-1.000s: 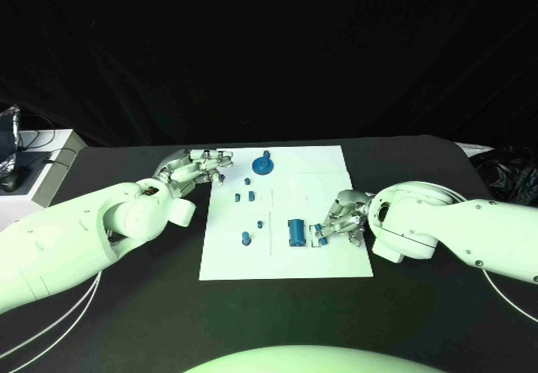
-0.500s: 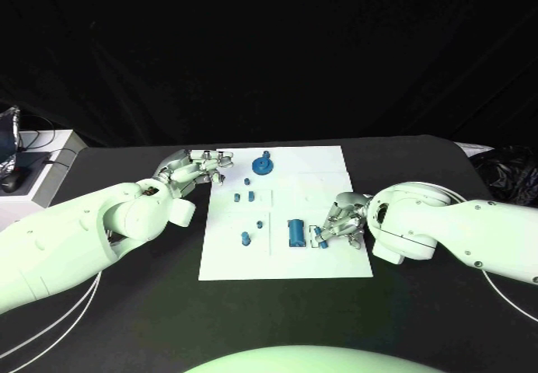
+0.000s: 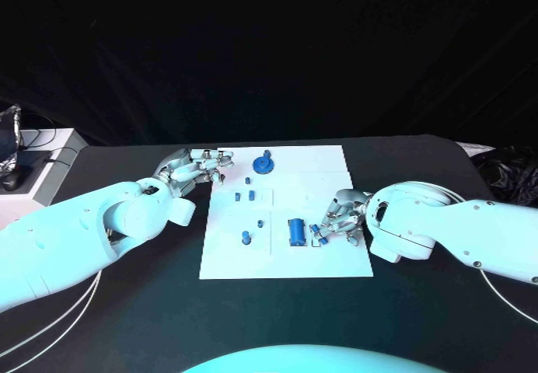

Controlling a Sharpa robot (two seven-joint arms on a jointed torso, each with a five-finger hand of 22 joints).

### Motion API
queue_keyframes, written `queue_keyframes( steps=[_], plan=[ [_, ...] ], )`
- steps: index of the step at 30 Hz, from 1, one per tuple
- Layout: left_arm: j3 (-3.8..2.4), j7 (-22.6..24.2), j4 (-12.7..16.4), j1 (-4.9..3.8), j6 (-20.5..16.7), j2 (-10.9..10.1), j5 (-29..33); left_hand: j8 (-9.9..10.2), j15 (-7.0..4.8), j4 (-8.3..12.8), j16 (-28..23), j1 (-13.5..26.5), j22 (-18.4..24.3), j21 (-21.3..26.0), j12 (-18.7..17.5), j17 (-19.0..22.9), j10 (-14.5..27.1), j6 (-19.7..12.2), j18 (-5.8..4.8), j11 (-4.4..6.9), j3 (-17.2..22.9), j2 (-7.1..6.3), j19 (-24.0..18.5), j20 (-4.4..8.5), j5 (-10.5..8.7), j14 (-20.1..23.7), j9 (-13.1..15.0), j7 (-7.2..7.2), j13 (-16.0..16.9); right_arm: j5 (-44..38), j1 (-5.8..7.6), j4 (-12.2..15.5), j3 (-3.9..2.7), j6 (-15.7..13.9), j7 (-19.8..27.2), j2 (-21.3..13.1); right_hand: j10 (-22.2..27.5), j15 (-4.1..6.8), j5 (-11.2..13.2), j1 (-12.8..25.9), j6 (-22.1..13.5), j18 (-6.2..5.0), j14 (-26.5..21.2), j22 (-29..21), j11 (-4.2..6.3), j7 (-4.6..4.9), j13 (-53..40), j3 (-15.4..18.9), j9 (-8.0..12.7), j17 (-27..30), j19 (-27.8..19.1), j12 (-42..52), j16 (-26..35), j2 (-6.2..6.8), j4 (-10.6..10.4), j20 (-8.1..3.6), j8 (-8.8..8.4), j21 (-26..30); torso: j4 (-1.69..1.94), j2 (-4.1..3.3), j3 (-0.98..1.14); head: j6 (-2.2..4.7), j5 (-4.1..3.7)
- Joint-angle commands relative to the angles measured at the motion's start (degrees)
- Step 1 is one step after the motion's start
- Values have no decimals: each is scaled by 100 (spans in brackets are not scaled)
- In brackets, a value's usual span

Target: Assemble the parts on the task board

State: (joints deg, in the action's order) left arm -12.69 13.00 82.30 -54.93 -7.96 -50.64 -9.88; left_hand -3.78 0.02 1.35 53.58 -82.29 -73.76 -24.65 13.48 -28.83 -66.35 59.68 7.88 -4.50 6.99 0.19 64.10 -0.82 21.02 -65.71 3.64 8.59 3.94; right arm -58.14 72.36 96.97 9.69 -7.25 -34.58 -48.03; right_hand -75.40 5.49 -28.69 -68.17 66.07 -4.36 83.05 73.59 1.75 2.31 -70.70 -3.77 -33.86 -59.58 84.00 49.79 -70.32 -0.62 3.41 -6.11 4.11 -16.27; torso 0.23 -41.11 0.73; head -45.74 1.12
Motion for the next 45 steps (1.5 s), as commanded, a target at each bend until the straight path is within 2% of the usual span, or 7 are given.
queue_keyframes(
  steps=[1,7,14,19,25,32,45],
  plan=[
    [-4,13,14,1,107,2,-16,-6,38,-16,-4,44,-5,28,38,5,49,-29,0,11,32,21,18,-4,37,14,8,2,-2,-34,-13,21,5,-142,151,23,-58,15,-11,-8,58,-45,8,4,64,-9,-12,4,-11,-11,254,39,9,-52,-18,-17,12,-37,0,-1,0,0,8],
    [-4,-9,19,0,127,-6,-19,-5,39,-25,-6,56,-7,34,38,6,50,-31,0,10,37,22,20,-5,37,16,8,2,-2,10,-7,6,4,-84,149,35,-74,19,35,21,77,-42,8,2,68,-17,-20,19,-11,-10,253,54,6,-49,-45,-21,11,-40,-1,-1,0,-10,14],
    [-4,-28,24,0,143,-15,-27,-5,39,-25,-6,56,-7,34,38,6,50,-31,0,10,37,22,20,-5,37,16,8,2,-2,61,4,-44,4,290,20,44,-56,14,275,82,88,-41,1,-30,61,-8,-6,101,11,23,242,8,31,-31,-138,-18,-3,43,-4,1,-2,-35,21],
    [-3,-41,25,0,155,-19,-33,-6,41,-34,-8,65,-7,44,35,8,56,-33,-1,8,42,20,20,-7,37,17,8,1,-2,70,8,-69,4,549,-78,36,-52,8,252,303,99,-43,0,-52,54,-3,0,178,33,45,240,-11,44,-73,-334,-14,-4,93,-7,4,0,-41,16],
    [-3,-53,24,0,168,-19,-39,-6,41,-34,-8,65,-7,44,35,8,56,-33,-1,8,42,20,20,-7,37,17,8,1,-2,74,9,-57,4,692,-108,36,-58,17,243,314,141,-41,1,-58,64,-22,-1,163,34,56,240,-12,50,-68,-335,-17,9,98,-4,1,3,-45,15],
    [-3,-64,18,0,178,-17,-49,-6,41,-34,-8,65,-7,44,35,8,56,-33,-1,8,42,20,20,-7,37,17,8,1,-2,74,9,-38,4,675,-108,36,-66,22,239,336,164,-35,-1,-64,71,-30,2,156,34,67,240,-20,55,-60,-344,-24,8,111,-4,2,2,-57,14],
    [-3,-65,-2,0,193,6,-56,-6,41,-34,-8,65,-7,44,35,8,56,-33,-1,8,42,20,20,-7,37,17,8,1,-2,31,9,-51,4,345,-72,52,-93,29,215,368,184,-27,8,-50,79,-41,-14,136,22,49,249,7,33,-81,-379,-33,13,40,-2,1,0,-49,2]
  ],
)
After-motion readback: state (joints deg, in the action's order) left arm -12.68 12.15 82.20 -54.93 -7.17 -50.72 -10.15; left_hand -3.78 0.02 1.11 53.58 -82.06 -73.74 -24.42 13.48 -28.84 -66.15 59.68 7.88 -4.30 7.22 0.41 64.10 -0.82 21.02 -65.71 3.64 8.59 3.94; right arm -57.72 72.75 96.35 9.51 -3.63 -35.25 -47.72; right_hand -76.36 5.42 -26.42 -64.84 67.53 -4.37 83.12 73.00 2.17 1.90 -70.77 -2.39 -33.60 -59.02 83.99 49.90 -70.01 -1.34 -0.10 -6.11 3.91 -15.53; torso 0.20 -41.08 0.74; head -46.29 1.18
